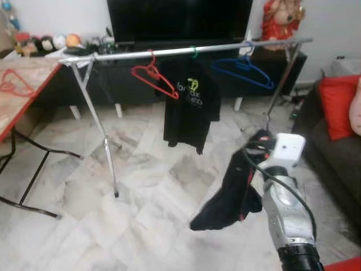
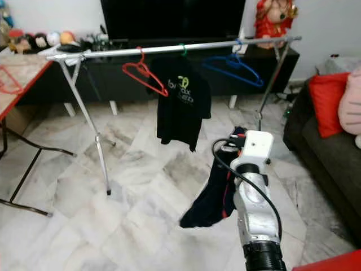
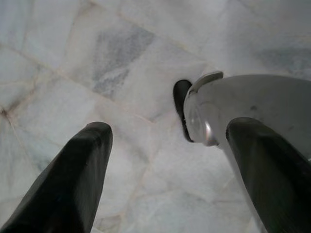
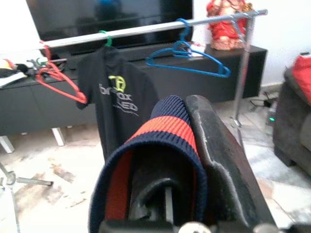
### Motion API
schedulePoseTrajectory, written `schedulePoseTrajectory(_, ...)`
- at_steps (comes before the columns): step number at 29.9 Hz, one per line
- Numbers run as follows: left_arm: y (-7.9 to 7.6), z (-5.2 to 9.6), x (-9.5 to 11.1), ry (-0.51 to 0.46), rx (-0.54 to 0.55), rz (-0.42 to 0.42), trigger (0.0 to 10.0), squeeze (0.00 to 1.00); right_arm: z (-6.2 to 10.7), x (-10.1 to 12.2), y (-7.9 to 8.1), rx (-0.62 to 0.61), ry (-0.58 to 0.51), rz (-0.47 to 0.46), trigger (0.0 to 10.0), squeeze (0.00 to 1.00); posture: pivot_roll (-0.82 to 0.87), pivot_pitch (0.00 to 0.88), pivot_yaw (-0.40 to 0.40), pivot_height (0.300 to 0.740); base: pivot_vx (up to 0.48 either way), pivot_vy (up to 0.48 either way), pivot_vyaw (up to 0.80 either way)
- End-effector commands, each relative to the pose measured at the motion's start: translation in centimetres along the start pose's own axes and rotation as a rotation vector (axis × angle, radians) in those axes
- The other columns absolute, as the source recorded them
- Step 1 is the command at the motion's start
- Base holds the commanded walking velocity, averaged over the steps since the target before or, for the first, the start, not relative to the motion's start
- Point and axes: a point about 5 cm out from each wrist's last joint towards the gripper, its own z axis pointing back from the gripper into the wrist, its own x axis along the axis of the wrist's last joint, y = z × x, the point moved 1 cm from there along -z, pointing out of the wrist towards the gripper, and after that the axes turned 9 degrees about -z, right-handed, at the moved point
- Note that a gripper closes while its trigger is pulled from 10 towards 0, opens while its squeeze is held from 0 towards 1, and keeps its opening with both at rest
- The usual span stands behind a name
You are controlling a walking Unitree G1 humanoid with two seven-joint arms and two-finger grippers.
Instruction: Hang hanger
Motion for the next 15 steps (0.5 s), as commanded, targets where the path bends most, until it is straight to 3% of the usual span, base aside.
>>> schedulePoseTrajectory(1, -0.35, 0.08, -0.46, 0.014, -0.013, -0.010, 10.0, 0.00, -0.28, 1.00, -0.03, 0.001, -0.043, -0.007, 10.0, 0.00, -0.07, 0.000, 0.015, 0.740, 0.000, -0.281, 0.00)
schedulePoseTrajectory(9, -0.42, 0.06, -0.43, 0.016, -0.011, -0.007, 10.0, 0.00, -0.24, 0.95, 0.01, 0.005, -0.041, -0.008, 10.0, 0.00, -0.07, 0.000, 0.013, 0.740, 0.000, -0.277, 0.00)
schedulePoseTrajectory(15, -0.15, 0.06, -0.23, -0.002, 0.018, 0.031, 10.0, 0.00, -0.24, 0.86, 0.12, 0.008, -0.036, -0.010, 10.0, 0.00, -0.07, 0.000, 0.012, 0.740, 0.000, 0.000, 0.00)
